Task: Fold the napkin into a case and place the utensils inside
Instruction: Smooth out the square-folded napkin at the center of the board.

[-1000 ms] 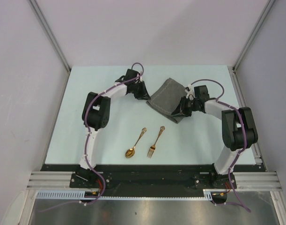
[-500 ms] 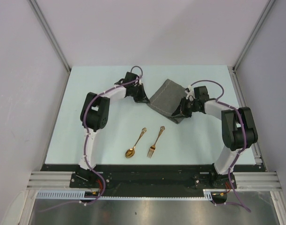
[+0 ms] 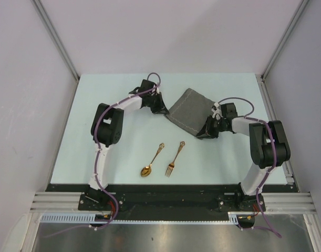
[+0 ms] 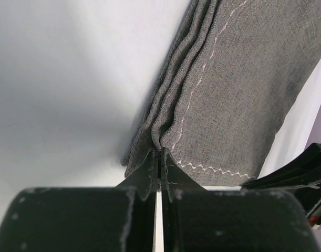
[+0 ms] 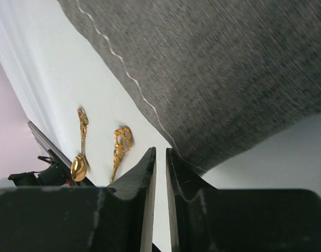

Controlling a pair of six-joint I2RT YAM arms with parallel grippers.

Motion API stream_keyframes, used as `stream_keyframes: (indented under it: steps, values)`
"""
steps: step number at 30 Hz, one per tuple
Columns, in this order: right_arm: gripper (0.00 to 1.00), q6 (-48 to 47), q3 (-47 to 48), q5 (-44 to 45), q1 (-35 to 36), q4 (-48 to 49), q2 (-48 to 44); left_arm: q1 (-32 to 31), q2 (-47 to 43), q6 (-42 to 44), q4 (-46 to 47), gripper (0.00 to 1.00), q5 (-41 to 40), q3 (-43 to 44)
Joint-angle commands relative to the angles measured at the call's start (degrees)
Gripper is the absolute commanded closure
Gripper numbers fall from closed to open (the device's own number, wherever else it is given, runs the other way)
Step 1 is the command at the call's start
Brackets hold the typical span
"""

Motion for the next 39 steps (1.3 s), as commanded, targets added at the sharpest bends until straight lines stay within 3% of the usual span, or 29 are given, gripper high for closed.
stream_keyframes:
  steps: [1,8,14,15,18,22,26,31,35,39]
  values:
    - [0.83,-0.5,-2.49,0.1,-1.09,3.38,-2.33,-0.35,1.94,0.3,-0.42,0.99,0.64,4.23]
    - [0.85,-0.59,-2.76,-0.6,-1.88,2.33,-4.69,-0.35,1.33,1.53,-2.97,0.97,-0.68,3.97]
    - [0.84,-0.41,0.93,-0.87,-2.14,-1.1,-9.18,-0.26,-1.57,3.73,-5.6,0.82,-4.37,5.02]
    - [0.84,-0.32,1.28,-0.87,-2.41,-1.1,-9.53,-0.17,-2.09,3.91,-6.04,0.76,-4.81,5.37]
    - [0.83,-0.5,2.95,-1.13,-3.11,-1.1,-8.4,-0.26,-2.8,4.35,-7.36,0.61,-5.95,7.13]
    - [0.83,1.16,3.22,-2.01,-3.11,2.05,-4.01,-0.43,-4.03,4.26,-7.46,0.53,-6.4,8.19]
    - [0.84,2.14,1.64,-2.45,-3.02,5.57,-1.37,-2.1,-6.84,3.38,-4.91,0.55,-6.22,5.74]
    - [0.85,2.14,-1.0,-2.27,-3.29,7.86,1.01,-3.6,-7.38,0.66,2.81,0.69,-2.97,0.46]
    - [0.85,1.53,-1.88,-1.48,-3.72,8.31,1.71,-3.34,-1.32,1.09,0.02,0.77,-3.66,3.09]
    - [0.85,1.7,-0.48,-2.53,-4.25,7.25,0.84,-2.55,1.58,4.43,-4.19,0.78,-8.04,8.25]
